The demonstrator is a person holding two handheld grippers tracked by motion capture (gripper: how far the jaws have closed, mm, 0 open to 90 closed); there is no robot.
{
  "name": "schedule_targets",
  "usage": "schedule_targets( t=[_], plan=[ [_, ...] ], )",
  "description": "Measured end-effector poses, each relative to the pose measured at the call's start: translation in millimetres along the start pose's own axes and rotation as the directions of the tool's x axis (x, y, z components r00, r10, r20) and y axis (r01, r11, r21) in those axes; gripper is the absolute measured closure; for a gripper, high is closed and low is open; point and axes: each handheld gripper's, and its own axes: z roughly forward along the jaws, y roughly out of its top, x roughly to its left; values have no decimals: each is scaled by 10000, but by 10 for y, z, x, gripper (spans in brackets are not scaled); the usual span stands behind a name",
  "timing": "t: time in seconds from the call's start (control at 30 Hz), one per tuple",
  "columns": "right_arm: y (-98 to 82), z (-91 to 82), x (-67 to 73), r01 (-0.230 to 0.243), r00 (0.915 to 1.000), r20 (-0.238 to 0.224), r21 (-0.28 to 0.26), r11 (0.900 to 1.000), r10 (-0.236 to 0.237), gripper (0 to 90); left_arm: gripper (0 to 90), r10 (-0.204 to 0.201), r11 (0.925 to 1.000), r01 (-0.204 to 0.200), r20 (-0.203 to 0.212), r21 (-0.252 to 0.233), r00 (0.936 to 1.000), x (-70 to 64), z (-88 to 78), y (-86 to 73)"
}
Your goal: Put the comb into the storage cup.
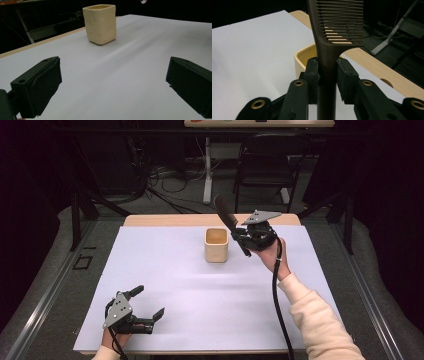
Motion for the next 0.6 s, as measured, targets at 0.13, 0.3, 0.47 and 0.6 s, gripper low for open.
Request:
schedule_targets(
  t=[0.13, 0.3, 0.47, 0.6],
  plan=[
    [17, 17, -6, -27, 10000, 34, -52, 10000, 27, 721, 1, -2, 10000, 2, 6, 3, 10000, 1, 0, 0],
    [54, 45, -17, -86, 10000, 49, -139, 9999, 87, 722, 1, -9, 10000, 9, 9, -8, 10000, 2, 0, -1],
    [100, 69, -21, -122, 9999, 71, -226, 9997, 124, 722, 1, -11, 10000, 11, -3, -4, 10000, 2, 0, 0],
    [140, 103, -15, -125, 9999, 59, -265, 9996, 126, 721, 0, -13, 10000, 13, -6, -22, 10000, 3, -1, 1]
  ],
)
